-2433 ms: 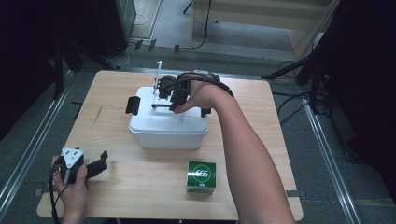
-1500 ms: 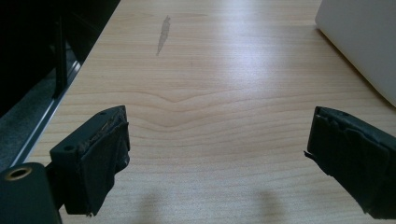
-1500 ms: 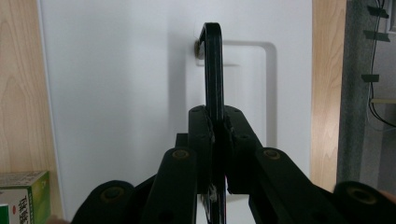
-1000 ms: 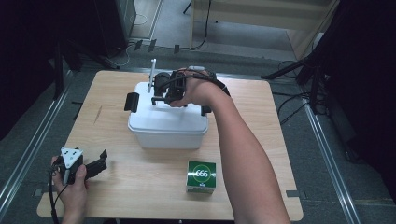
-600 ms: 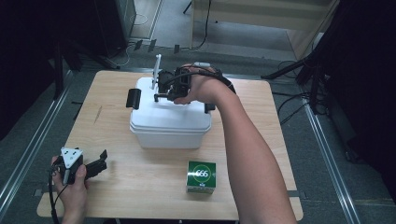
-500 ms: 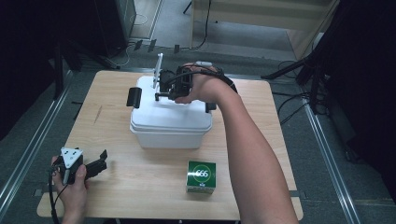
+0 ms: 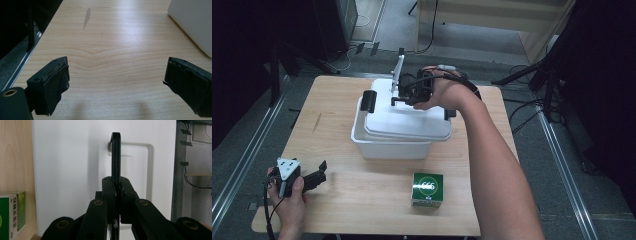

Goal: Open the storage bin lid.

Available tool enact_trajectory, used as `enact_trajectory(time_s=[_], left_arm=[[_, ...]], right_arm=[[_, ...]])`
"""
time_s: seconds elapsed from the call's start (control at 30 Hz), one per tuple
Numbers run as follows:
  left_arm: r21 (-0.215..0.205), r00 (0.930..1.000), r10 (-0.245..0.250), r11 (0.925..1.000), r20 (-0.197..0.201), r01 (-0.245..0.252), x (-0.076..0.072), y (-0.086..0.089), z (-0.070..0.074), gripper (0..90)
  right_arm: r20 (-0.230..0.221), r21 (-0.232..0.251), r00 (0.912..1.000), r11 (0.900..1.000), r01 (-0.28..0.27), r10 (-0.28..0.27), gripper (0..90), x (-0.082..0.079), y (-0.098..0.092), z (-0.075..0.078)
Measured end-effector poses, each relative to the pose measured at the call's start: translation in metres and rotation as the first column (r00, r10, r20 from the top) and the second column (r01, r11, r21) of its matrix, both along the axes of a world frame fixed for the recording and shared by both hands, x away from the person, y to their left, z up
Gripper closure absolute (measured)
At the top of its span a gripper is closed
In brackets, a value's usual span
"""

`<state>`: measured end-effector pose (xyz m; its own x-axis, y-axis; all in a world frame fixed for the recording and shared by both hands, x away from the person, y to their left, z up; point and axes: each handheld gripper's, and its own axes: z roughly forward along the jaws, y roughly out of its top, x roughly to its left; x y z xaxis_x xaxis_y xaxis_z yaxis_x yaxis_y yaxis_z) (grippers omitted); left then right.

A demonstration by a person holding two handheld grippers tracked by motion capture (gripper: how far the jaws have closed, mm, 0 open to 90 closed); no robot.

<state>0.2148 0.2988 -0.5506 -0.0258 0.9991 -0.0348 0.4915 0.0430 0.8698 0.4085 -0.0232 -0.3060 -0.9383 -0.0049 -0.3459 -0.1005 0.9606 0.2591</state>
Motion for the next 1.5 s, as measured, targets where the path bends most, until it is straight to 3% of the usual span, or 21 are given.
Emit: enact_trajectory(time_s=[0.3, 0.97, 1.5], left_arm=[[0.0, 1.0, -0.002, 1.0, -0.001, 0.002, 0.0, 0.0, 0.0, 6.3], [0.005, 1.0, -0.001, 1.0, 0.001, 0.001, 0.0, -0.001, 0.0, 6.3], [0.008, 1.0, 0.0, 1.0, 0.001, 0.0, 0.0, -0.001, 0.0, 6.3]], right_arm=[[0.007, -0.001, 0.9993, 0.999, 0.037, -0.037, 85.6, 0.002, -0.027, 0.002], [0.008, 0.011, 0.9888, 0.989, 0.149, -0.149, 85.6, 0.002, -0.109, 0.003], [0.001, -0.004, 0.9795, 0.979, 0.202, -0.202, 85.6, -0.002, -0.153, 0.004]])
